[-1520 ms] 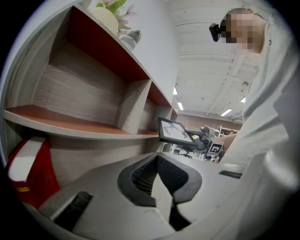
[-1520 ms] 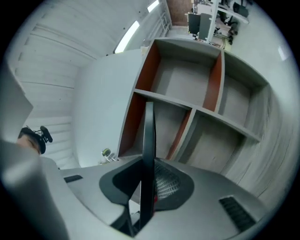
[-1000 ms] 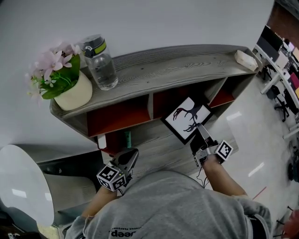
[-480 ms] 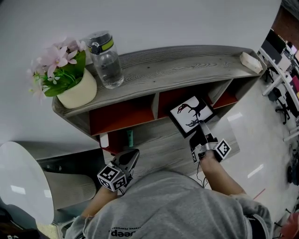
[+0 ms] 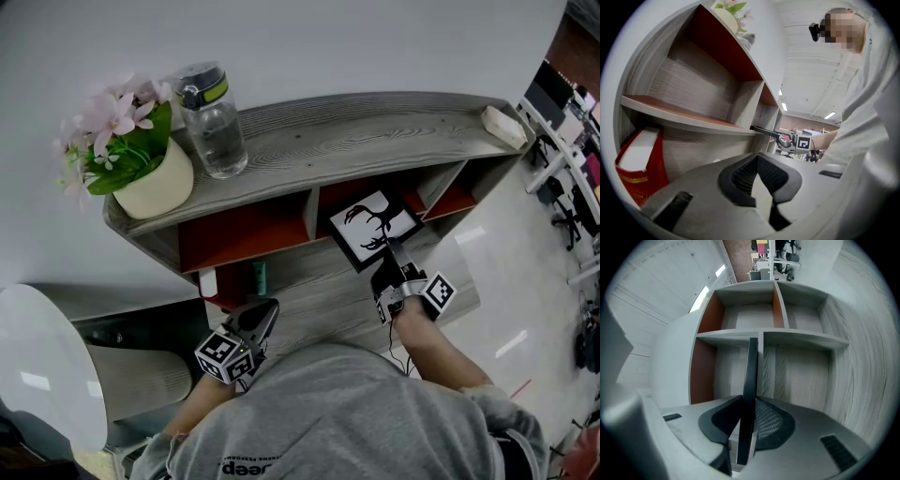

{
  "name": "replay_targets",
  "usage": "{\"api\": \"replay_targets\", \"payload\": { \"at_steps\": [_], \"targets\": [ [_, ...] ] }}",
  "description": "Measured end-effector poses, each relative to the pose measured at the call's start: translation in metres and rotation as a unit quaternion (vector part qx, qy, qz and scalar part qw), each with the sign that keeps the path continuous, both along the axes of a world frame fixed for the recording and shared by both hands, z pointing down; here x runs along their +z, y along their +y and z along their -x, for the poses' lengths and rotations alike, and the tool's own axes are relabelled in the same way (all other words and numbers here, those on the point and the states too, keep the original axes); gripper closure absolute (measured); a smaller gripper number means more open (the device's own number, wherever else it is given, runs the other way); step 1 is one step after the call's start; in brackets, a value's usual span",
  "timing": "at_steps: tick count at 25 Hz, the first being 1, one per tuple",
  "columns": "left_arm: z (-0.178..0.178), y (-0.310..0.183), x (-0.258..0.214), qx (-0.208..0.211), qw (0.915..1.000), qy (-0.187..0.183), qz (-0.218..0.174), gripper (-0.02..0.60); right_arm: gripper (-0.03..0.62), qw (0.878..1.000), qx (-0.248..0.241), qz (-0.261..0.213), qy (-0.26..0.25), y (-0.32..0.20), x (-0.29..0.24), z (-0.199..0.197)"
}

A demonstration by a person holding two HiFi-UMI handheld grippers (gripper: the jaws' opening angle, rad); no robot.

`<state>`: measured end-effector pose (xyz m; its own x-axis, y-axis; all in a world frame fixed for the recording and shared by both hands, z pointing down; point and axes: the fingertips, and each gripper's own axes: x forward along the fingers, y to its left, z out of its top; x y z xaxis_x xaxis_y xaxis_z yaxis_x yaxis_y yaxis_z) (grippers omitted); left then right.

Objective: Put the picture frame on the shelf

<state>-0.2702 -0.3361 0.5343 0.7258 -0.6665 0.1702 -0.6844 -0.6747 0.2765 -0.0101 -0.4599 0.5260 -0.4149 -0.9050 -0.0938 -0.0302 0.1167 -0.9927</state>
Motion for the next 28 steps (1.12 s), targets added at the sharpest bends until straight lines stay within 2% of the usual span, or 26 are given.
{"api": "replay_targets", "payload": {
  "at_steps": [5,11,14,20,22,24,25,26,27,28],
  "targets": [
    [-0.002,0.0,0.0,0.001,1.0,-0.002,0.0,0.571,0.49,1.0,-0.008,0.004,0.009,-0.007,0.0,0.009],
    [-0.001,0.0,0.0,-0.002,1.0,-0.001,0.001,0.571,0.397,0.999,-0.037,-0.012,0.017,-0.007,-0.006,0.018],
    [-0.002,0.001,0.001,-0.003,1.0,0.0,0.003,0.572,0.375,0.998,-0.047,-0.016,0.024,-0.003,-0.006,0.019],
    [-0.003,0.002,0.004,-0.003,1.0,0.002,0.007,0.572,0.356,0.992,-0.086,-0.047,0.081,0.017,-0.004,0.018],
    [-0.004,0.001,0.005,-0.003,1.0,0.003,0.009,0.572,0.355,0.987,-0.097,-0.065,0.115,0.023,-0.002,0.014],
    [-0.005,0.001,0.006,-0.003,0.9999,0.005,0.01,0.572,0.355,0.972,-0.104,-0.104,0.183,0.031,-0.006,0.01],
    [-0.005,0.002,0.006,-0.002,0.9999,0.005,0.01,0.572,0.355,0.958,-0.105,-0.129,0.234,0.036,-0.009,0.008],
    [-0.005,0.002,0.006,-0.002,0.9999,0.005,0.01,0.572,0.357,0.937,-0.103,-0.154,0.295,0.04,-0.012,0.005],
    [-0.005,0.002,0.006,-0.001,0.9999,0.004,0.01,0.572,0.373,0.909,-0.103,-0.177,0.362,0.043,-0.013,0.003],
    [-0.004,0.002,0.006,-0.001,0.9999,0.004,0.011,0.572,0.42,0.875,-0.104,-0.197,0.43,0.044,-0.012,0.003]
  ]
}}
